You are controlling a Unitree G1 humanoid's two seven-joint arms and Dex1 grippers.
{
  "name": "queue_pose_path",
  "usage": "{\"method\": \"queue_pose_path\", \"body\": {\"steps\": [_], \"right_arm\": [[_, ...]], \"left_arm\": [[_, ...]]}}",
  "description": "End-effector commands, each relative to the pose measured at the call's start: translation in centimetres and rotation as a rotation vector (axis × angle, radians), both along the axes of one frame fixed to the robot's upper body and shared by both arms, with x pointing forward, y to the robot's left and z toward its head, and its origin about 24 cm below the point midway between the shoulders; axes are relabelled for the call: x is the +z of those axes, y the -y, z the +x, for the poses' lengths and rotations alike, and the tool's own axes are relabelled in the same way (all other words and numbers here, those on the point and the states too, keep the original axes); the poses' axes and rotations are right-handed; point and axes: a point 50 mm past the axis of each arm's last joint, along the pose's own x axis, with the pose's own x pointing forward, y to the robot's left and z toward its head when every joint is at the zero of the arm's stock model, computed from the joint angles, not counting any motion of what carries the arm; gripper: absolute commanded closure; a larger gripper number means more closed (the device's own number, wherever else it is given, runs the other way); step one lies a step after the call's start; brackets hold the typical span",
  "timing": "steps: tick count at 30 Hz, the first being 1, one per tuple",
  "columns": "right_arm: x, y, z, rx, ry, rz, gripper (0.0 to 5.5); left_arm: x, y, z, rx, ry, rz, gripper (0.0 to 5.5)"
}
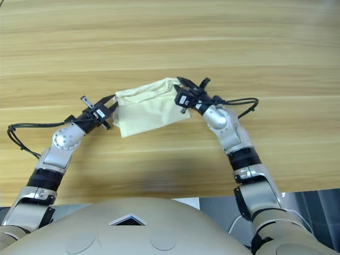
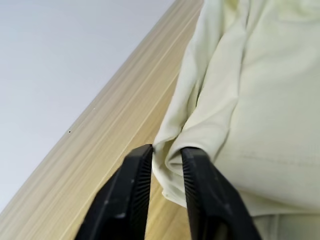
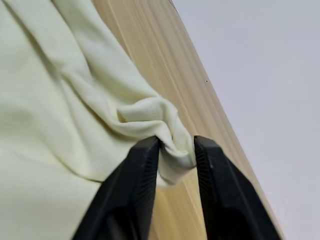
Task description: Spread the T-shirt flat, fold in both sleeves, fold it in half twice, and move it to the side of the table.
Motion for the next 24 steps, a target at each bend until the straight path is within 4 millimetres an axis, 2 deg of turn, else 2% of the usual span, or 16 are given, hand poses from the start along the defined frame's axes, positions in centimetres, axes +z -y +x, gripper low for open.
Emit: {"method": "queue_pose_path", "body": {"steps": [1, 3, 8, 12, 15, 17, 20, 22, 24], "right_arm": [[0.3, -0.2, 0.7, -0.021, 0.038, 0.001, 3.49], [0.4, -0.4, 1.0, -0.042, 0.051, 0.02, 3.25], [0.4, -1.2, 1.4, -0.049, 0.056, 0.077, 3.25], [0.4, -2.0, 1.5, -0.046, 0.047, 0.149, 3.25], [0.0, -3.0, 0.3, 0.033, 0.017, 0.162, 3.25], [-0.2, -3.3, -0.6, 0.089, -0.004, 0.162, 3.25], [-0.1, -2.9, -1.4, 0.103, -0.009, 0.17, 3.25], [0.3, -2.3, -1.9, 0.088, -0.003, 0.192, 3.25], [-0.2, -2.2, -2.4, 0.096, -0.031, 0.184, 3.25]], "left_arm": [[0.3, -0.8, 0.9, 0.107, 0.037, -0.004, 3.73], [0.6, -1.3, 1.7, 0.184, 0.064, -0.026, 3.37], [0.8, -2.1, 3.5, 0.354, 0.09, -0.105, 3.37], [-0.3, -3.5, 5.7, 0.535, 0.011, -0.211, 3.37], [-1.1, -4.8, 6.4, 0.647, -0.036, -0.272, 3.37], [-0.7, -3.5, 5.9, 0.5, -0.002, -0.312, 3.37], [0.4, -1.4, 3.9, 0.219, 0.078, -0.309, 3.37], [2.4, -1.0, 2.7, 0.119, 0.164, -0.352, 3.37], [4.4, 0.1, 1.5, 0.005, 0.226, -0.385, 3.37]]}}
